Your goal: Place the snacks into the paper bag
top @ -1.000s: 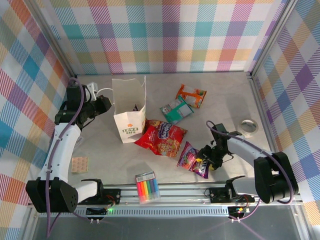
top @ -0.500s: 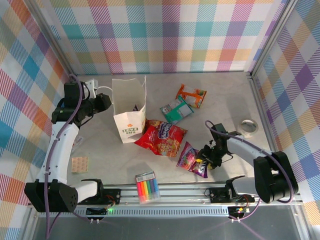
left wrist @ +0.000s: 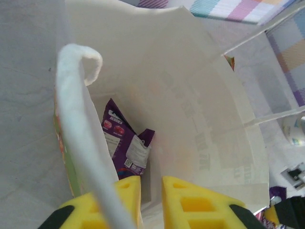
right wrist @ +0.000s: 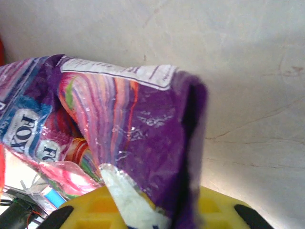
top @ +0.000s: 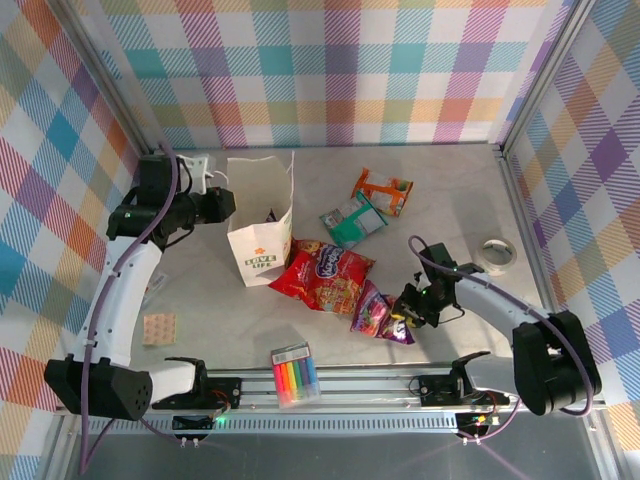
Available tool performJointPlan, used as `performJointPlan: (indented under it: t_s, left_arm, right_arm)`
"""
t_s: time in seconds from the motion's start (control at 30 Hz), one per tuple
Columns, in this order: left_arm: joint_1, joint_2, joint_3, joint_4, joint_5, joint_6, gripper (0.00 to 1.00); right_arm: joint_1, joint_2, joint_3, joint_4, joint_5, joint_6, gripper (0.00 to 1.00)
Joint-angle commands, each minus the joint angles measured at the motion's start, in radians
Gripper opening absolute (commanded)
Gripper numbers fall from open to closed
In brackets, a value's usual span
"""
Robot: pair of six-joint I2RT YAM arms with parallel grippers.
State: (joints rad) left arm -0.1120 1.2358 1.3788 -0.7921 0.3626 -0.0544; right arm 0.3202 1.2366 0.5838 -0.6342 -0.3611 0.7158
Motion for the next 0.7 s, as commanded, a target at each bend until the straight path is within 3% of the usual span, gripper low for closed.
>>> performJointPlan:
  t_s: [0.0, 0.67]
  left_arm:
    - [-0.02, 0.017, 0.057, -0.076, -0.025, 0.06, 0.24]
    - [-0.034, 0.062, 0.127, -0.19, -0.1, 0.153, 0.29]
  right_arm:
    - [0.003, -0.026, 0.048, -0.035, 0.023, -0.025, 0.19]
    - [0.003, -0.109, 0.288, -0.258, 0.145, -0.109, 0.14]
